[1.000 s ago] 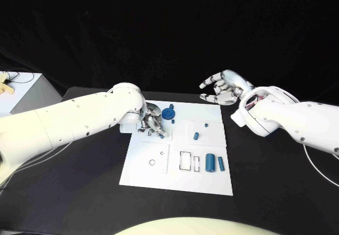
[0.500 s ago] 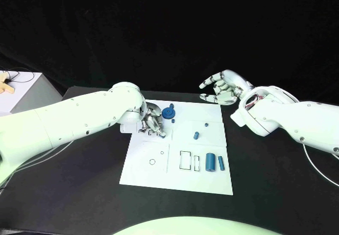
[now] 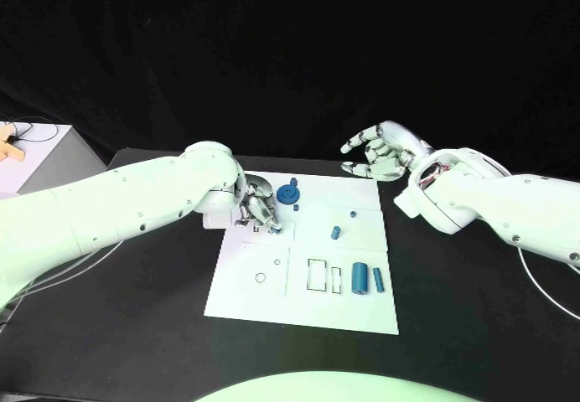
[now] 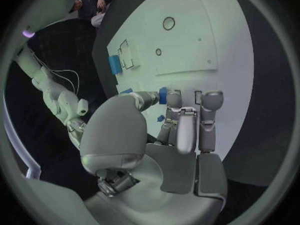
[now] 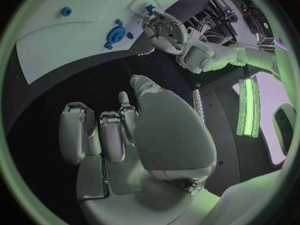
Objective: Assemble the parts on the task board
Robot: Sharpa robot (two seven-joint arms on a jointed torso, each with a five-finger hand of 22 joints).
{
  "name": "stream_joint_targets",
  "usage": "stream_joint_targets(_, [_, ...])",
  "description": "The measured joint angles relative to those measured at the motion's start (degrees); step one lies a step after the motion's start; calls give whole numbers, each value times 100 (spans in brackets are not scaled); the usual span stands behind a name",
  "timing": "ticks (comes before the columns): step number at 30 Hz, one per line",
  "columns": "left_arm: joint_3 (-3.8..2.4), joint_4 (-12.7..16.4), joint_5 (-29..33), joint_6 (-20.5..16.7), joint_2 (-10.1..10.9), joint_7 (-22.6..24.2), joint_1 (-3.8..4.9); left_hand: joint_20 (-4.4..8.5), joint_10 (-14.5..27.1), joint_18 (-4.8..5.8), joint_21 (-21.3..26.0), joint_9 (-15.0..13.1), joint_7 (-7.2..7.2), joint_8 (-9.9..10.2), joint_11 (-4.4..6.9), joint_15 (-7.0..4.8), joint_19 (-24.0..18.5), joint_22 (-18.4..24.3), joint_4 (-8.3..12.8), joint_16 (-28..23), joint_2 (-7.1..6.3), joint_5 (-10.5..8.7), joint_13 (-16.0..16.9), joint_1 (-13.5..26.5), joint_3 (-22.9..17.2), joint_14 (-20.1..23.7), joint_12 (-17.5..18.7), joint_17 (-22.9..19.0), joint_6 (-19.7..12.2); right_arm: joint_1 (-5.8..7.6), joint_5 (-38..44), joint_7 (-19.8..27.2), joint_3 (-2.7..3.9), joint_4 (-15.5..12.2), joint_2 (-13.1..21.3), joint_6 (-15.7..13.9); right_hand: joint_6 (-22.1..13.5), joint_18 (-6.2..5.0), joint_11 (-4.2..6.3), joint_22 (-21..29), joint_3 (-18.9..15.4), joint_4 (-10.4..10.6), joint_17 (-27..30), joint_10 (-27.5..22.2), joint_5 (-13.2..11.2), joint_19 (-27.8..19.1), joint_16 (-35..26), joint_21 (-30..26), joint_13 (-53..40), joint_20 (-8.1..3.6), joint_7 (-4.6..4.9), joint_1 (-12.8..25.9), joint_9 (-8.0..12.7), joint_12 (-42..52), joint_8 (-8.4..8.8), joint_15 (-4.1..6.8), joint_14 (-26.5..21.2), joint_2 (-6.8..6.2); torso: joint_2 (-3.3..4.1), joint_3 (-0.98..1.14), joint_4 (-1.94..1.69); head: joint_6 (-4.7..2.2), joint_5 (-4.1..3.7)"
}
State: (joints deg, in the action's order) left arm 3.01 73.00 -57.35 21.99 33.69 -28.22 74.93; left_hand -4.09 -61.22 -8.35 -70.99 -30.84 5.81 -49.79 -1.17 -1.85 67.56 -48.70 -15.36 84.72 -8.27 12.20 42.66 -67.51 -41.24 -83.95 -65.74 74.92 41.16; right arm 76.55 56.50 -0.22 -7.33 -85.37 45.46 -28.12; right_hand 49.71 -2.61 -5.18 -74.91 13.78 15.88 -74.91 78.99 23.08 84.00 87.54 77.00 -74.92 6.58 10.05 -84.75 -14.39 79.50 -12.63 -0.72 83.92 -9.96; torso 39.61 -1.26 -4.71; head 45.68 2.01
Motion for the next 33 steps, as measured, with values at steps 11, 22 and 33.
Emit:
stream_joint_targets(11, [-7, 123, 69, -512, 182, -2, 0, 142, -506, 0, -309, -19, -43, -450, 149, -155, 227, -407, 593, 235, -195, 1055, 369, 962, -738, 9, -358, 0, 43, -11, 1, -11, 0, 17, 6, 20, 0, 0, 0, 1, 33, -2, 0, 0, 22, 0, 0, 0, 0, 0, 0, 0, 0, 0, 0, 0, 0, 0, 3, 1, -8, 10, -5])
stream_joint_targets(22, [2, 215, -103, -706, 214, -16, -12, 173, -619, 1, -356, -431, -65, -466, 216, -195, 258, -494, 645, 266, -230, 1321, 434, 1071, -714, 9, -394, 0, 65, -25, 2, -15, -1, 28, 4, 37, 0, 0, 0, -4, 71, -7, 0, 0, 56, 0, 0, 0, 1, 0, 0, 22, 0, 0, 0, 0, 0, -22, 3, 5, -7, 51, 25])
stream_joint_targets(33, [85, 282, -522, -878, 211, -35, -66, 202, -695, 91, -395, -431, -80, -499, 214, -214, 329, -582, 661, 312, -260, 1397, 488, 1101, -699, -10, -432, 0, 124, -31, 3, -17, -1, 30, 3, 45, 0, 0, 0, -3, 102, -8, 0, 0, 78, 0, 0, 0, 0, 0, 0, -1, 5, 0, 0, 0, 0, -47, 0, 5, -3, 78, 44])
